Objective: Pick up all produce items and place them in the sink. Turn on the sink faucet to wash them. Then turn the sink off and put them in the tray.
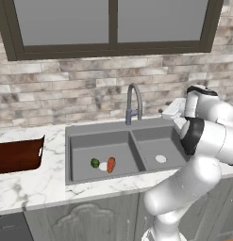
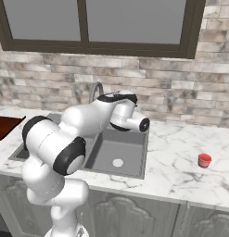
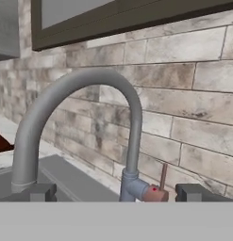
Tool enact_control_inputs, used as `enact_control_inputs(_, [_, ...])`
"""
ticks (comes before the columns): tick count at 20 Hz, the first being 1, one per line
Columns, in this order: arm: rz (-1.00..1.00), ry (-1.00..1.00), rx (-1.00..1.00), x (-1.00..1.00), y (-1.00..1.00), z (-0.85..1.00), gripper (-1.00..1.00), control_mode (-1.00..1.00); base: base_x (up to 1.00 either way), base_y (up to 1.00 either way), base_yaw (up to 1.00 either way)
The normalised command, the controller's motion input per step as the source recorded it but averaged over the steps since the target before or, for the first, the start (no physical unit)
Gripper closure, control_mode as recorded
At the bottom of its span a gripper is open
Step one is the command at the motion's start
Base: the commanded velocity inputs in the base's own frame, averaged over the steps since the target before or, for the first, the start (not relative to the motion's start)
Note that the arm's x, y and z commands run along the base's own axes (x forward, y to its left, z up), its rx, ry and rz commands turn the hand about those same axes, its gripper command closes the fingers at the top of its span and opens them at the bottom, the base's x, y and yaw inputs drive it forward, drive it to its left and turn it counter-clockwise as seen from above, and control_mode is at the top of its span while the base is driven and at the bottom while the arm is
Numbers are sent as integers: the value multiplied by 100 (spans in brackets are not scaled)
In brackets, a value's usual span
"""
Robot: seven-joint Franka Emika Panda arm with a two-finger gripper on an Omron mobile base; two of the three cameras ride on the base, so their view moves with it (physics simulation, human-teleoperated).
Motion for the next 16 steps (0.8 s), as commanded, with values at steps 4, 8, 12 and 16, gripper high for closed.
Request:
enact_control_inputs(4, [0,0,0,34,-7,-9,-100,-100,0,0,0])
enact_control_inputs(8, [0,0,0,31,-4,-7,-100,-100,0,0,0])
enact_control_inputs(12, [0,1,0,27,-1,-9,-100,-100,0,0,0])
enact_control_inputs(16, [0,2,0,28,0,-11,-100,-100,0,0,0])
